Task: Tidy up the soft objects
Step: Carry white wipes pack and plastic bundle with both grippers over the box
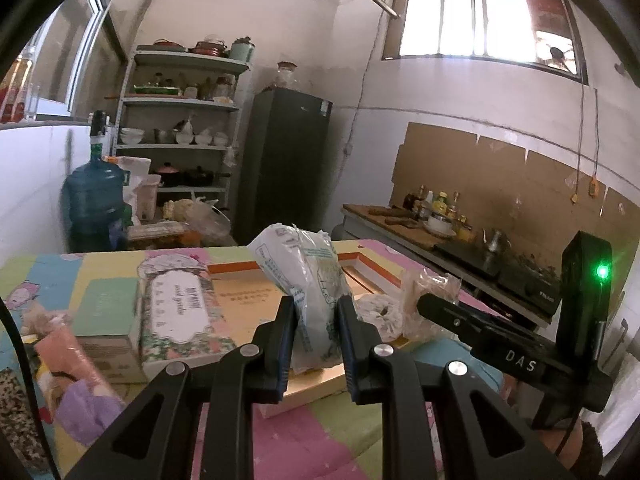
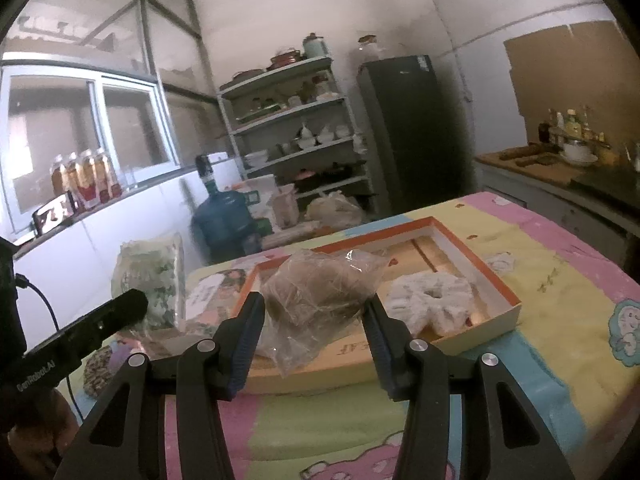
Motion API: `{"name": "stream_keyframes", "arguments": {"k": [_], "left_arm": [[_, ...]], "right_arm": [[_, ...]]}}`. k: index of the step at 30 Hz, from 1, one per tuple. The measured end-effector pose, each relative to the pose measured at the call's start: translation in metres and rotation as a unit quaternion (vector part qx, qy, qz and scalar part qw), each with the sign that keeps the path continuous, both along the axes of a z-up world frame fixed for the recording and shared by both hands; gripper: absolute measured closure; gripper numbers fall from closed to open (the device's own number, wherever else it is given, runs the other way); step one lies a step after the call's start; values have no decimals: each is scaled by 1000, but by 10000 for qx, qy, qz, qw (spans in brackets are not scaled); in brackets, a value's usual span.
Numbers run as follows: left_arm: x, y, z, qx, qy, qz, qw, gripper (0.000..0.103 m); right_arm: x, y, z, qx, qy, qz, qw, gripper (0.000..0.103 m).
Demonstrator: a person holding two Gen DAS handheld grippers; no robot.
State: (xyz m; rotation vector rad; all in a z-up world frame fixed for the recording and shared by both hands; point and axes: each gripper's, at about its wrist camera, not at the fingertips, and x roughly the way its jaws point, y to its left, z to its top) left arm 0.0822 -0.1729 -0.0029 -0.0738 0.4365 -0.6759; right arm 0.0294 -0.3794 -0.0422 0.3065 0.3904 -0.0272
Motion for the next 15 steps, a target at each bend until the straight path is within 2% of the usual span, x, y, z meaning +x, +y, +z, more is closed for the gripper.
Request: {"name": "stream_keyframes", "arguments": {"k": [15], "left_arm": [[32,-31,-14,80,267,-73,9996,81]], "right_arm": [[23,-36,-10,161,161,-170,9996,51]]}}
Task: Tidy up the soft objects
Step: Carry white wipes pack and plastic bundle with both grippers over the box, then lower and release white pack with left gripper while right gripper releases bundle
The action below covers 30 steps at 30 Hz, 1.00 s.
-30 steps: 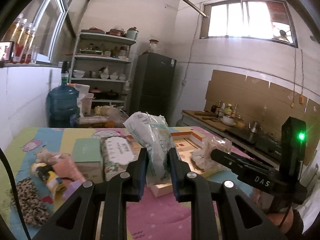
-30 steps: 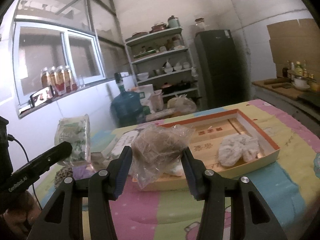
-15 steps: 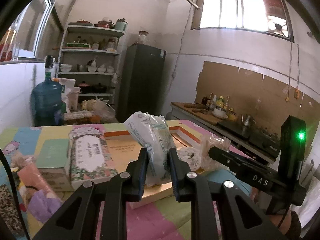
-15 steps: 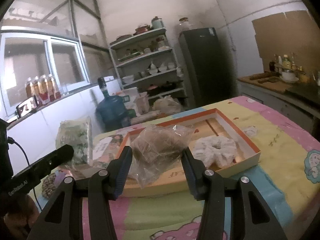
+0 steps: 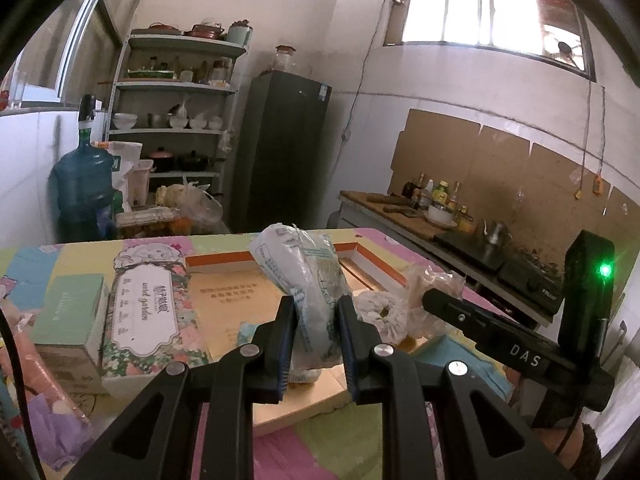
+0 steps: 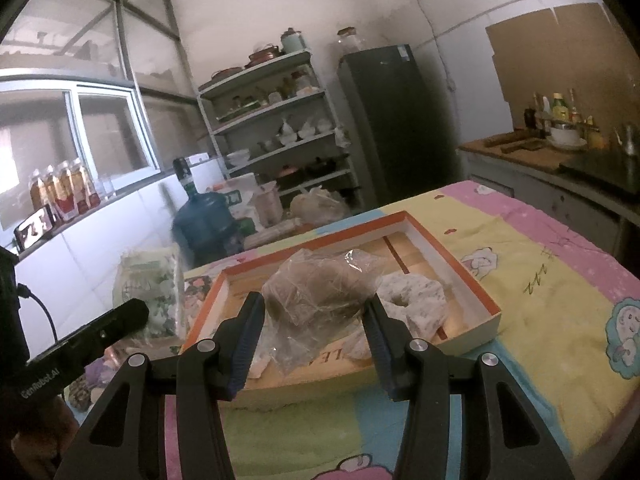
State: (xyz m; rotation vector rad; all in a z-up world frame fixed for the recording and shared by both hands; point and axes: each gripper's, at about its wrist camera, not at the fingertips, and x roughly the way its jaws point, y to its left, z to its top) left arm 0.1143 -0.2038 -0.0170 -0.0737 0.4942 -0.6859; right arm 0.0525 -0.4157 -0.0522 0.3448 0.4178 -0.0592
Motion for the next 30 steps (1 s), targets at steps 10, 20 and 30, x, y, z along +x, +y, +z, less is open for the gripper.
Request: {"name": "stream_keyframes", "arguments": {"k": [10,20,30], "left_arm": [[20,-17,-8,100,163,11,9998,81],[37,-34,-19,190,345,-21,9992,81],[46,-43,-27,269,485,-19,9985,81]], "right_arm": [[23,-17,-5,95,98,6,9999,51],[38,-36,-14,165,211,-49,9996,51],[47,-49,-25,294,303,-54,9991,51]]}}
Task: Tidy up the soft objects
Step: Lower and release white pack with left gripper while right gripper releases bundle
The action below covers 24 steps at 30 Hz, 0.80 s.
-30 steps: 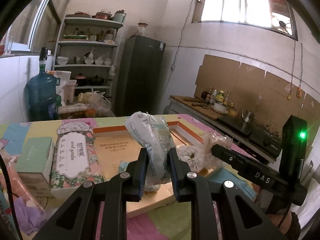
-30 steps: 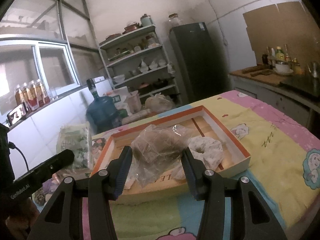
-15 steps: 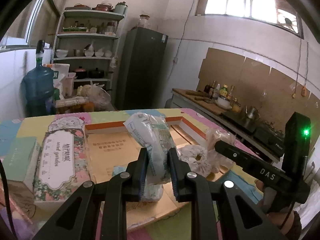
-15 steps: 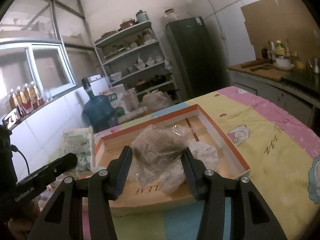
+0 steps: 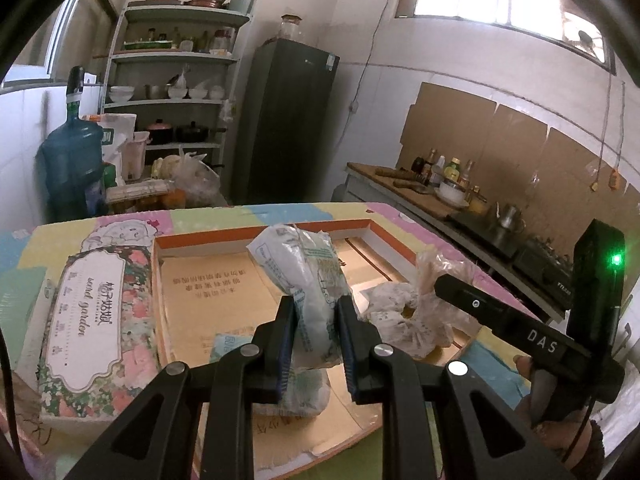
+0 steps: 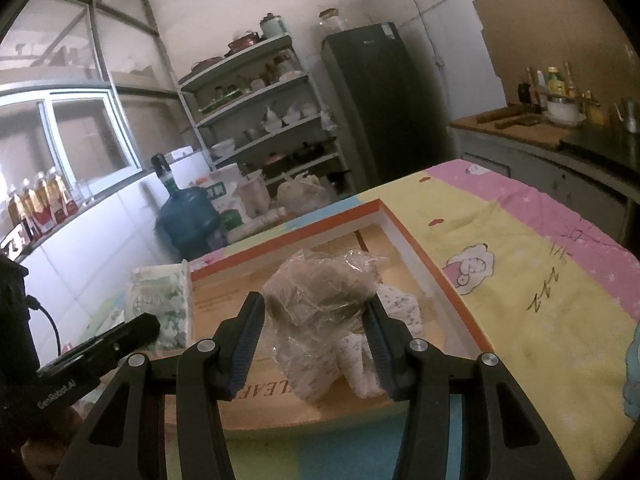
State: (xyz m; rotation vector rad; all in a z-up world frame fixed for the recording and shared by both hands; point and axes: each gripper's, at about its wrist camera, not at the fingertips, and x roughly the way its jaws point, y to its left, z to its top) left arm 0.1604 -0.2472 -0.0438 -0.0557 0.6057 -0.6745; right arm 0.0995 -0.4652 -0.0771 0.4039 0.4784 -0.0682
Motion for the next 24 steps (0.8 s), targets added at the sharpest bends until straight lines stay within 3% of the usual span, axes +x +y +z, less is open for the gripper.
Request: {"name": "stream_keyframes", "arguments": {"k": [21,24], "left_arm": [[20,-16,-23,184,696,-198,9972,79],[23,-16,-23,176,758,-160,9968,69]], "right_arm": [[27,-1,-14,155,576,336,9977,51],[27,1,-14,120,589,374,9975,49]]}}
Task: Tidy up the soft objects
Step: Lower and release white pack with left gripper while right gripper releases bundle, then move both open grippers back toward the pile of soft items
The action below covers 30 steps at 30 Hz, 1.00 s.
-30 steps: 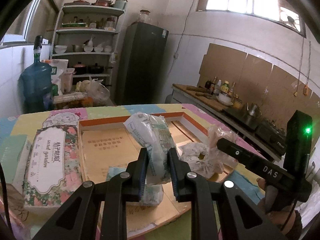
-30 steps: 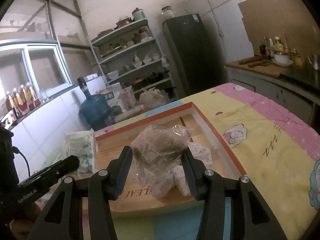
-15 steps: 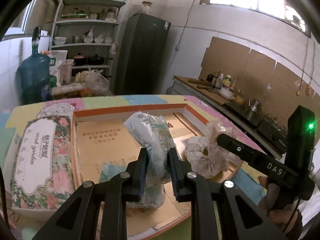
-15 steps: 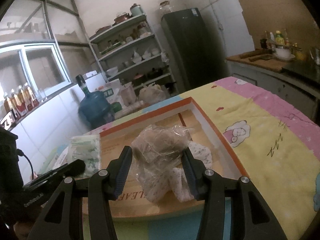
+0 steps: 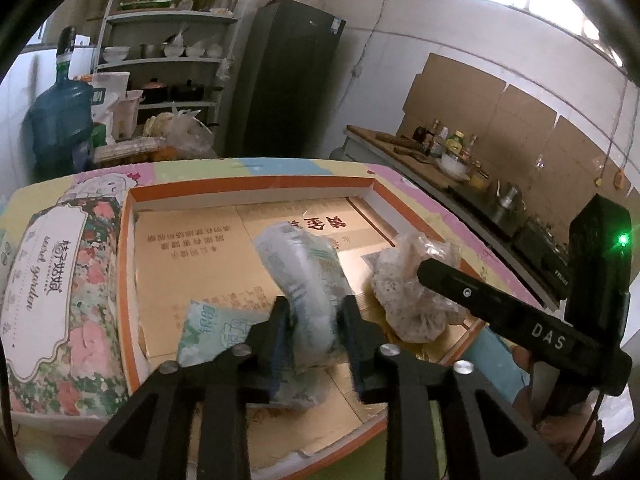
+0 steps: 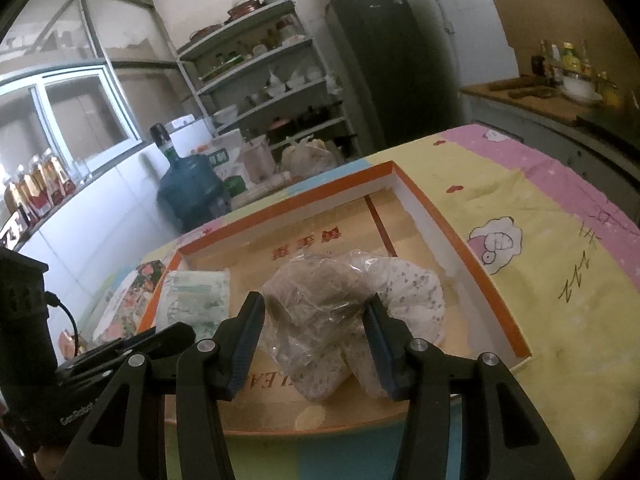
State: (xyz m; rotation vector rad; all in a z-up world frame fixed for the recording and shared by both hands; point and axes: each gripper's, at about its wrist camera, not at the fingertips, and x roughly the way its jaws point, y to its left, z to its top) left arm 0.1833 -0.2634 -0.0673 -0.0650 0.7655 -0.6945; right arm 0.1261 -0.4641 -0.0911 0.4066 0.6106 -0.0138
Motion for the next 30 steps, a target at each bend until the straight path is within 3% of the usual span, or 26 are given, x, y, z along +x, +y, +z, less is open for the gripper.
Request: {"name": "stream_keyframes", "arguments": {"k": [2,5,10,21,30], "left_arm": [[1,2,0,-50,40,9,10000,57],[0,6,4,-77,-27,57,10000,47],[-8,12,13,-11,-246,217,9995,36],[-27,26,35,-77,-662,391,9970,22],[-42,49,50,-127,-926,572,9940,21]], "right_arm": [[1,0,0,9,-11,22,10000,48],[0,0,1,56,-52,45,10000,47],[-4,-1,2,147,-164,33,9998,40],[-22,1,16,269,-419,-125,9987,37],[-30,17,28,197,-516,-80,9984,37]]}}
